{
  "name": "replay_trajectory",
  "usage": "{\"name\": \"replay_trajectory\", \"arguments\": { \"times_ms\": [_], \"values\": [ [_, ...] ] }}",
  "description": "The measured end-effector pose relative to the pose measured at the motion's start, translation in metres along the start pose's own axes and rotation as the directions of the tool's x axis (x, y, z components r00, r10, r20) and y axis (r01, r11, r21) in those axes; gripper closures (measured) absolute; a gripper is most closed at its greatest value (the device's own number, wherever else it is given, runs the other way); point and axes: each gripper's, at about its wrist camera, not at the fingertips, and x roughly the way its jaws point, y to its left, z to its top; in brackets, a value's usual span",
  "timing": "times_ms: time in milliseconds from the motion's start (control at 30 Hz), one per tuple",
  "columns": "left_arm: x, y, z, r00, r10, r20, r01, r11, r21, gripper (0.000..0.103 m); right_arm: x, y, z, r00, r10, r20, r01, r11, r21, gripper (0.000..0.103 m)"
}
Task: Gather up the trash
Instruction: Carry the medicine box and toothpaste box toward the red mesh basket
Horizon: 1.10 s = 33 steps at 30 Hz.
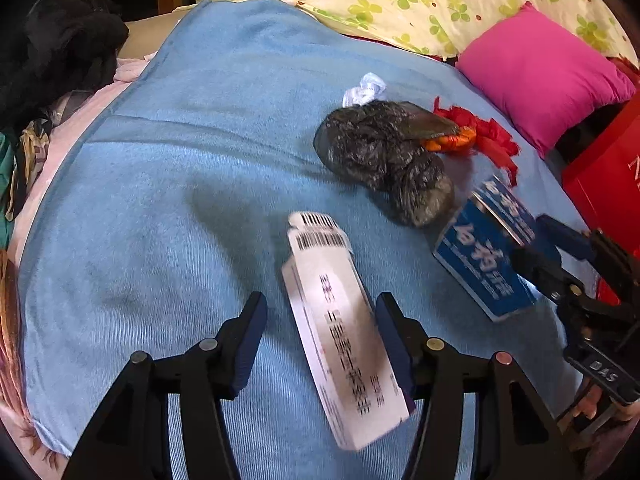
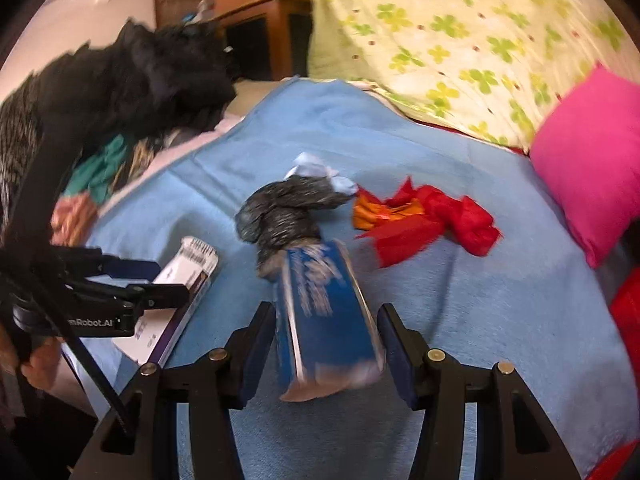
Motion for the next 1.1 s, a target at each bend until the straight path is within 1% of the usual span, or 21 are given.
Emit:
{"name": "replay_trajectory", "arguments": {
  "times_ms": [67, 100, 133, 333, 367, 400, 600, 667, 767, 867, 967, 1100],
  "values": [
    [-0.001, -0.002, -0.004, 1.000, 0.002, 0.001, -0.002, 1.000, 0.011, 0.045, 0.002, 0.001, 0.000, 1.000, -0.001, -0.008, 0.001, 1.000, 0.012, 0.047],
    [-0.001, -0.003, -0.005, 1.000, 0.003, 0.001, -0.003, 1.000, 0.014, 0.045, 0.003, 0.000, 0.001, 1.000, 0.007, -0.012, -0.007, 1.000, 0.029, 0.053],
    [-0.001, -0.004, -0.006, 1.000, 0.003, 0.000, -0.003, 1.000, 0.016, 0.045, 0.004, -0.002, 0.001, 1.000, 0.009, -0.014, -0.008, 0.999, 0.040, 0.054],
    [0.001, -0.006, -0.006, 1.000, 0.006, 0.004, -0.007, 1.000, 0.017, 0.045, 0.001, -0.012, 0.001, 0.999, 0.039, -0.009, -0.038, 0.991, 0.127, 0.055],
    [0.002, -0.007, -0.006, 1.000, 0.006, 0.004, -0.006, 1.000, 0.019, 0.046, 0.000, -0.013, 0.001, 0.999, 0.039, -0.009, -0.037, 0.990, 0.136, 0.055],
    [0.003, -0.008, -0.006, 1.000, 0.002, 0.008, -0.002, 1.000, 0.025, 0.052, -0.001, -0.013, 0.000, 0.999, 0.035, -0.008, -0.034, 0.989, 0.143, 0.056],
    [0.002, -0.008, -0.004, 0.999, -0.015, 0.036, 0.014, 1.000, 0.024, 0.063, -0.020, -0.018, 0.000, 1.000, 0.017, 0.021, -0.020, 0.985, 0.173, 0.056],
    [0.002, -0.007, -0.003, 0.999, -0.021, 0.039, 0.020, 1.000, 0.018, 0.064, -0.027, -0.020, 0.000, 0.999, 0.011, 0.032, -0.017, 0.984, 0.177, 0.056],
    [0.001, -0.009, -0.002, 0.999, -0.016, 0.051, 0.015, 1.000, 0.026, 0.066, -0.039, -0.021, -0.001, 0.999, 0.001, 0.053, -0.011, 0.982, 0.188, 0.056],
    [-0.001, -0.014, -0.002, 0.998, -0.026, 0.063, 0.024, 0.999, 0.039, 0.067, -0.050, -0.023, -0.002, 0.997, -0.011, 0.071, -0.003, 0.981, 0.195, 0.056],
    [-0.004, -0.019, -0.002, 0.997, -0.029, 0.075, 0.025, 0.998, 0.056, 0.068, -0.058, -0.025, -0.004, 0.996, -0.016, 0.089, -0.002, 0.980, 0.200, 0.056],
    [-0.010, -0.023, -0.001, 0.995, -0.038, 0.088, 0.034, 0.998, 0.053, 0.068, -0.067, -0.032, -0.004, 0.994, -0.020, 0.104, -0.003, 0.976, 0.219, 0.056]
  ]
}}
